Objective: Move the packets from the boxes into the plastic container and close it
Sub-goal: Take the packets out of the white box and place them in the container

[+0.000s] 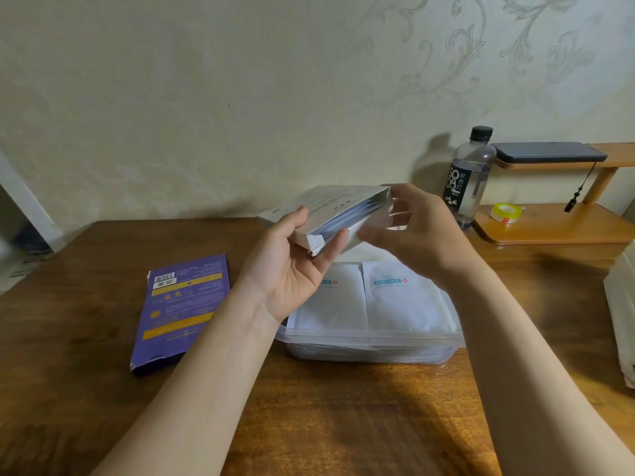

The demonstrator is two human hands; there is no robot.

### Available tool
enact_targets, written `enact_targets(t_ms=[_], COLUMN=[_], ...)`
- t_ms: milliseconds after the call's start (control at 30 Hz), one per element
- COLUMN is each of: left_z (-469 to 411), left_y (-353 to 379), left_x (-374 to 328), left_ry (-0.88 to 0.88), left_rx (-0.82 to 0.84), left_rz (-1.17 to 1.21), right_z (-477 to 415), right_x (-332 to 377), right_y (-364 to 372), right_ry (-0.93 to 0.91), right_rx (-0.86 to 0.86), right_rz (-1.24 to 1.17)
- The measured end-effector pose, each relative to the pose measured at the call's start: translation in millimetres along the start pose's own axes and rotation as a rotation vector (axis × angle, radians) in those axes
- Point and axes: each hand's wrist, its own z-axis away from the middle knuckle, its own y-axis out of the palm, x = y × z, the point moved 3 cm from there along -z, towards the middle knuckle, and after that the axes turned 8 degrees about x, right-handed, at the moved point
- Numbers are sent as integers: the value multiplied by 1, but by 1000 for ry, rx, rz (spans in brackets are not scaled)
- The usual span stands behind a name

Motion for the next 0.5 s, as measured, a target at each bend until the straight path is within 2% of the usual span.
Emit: enact_targets(t_ms=[133, 300, 500], left_z=[1, 0, 2], left_y=[2, 0, -1], left_x=[1, 0, -2], left_ry=[-6, 4, 9], left_rx=[10, 2, -6], left_rz=[-11, -37, -28], right_z=[-3, -4, -3], right_x=[-1, -2, -4], right_y=[-5, -10, -12], right_ry=[14, -18, -1], right_rx=[-127, -224, -325], right_rz=[-220, -216, -406])
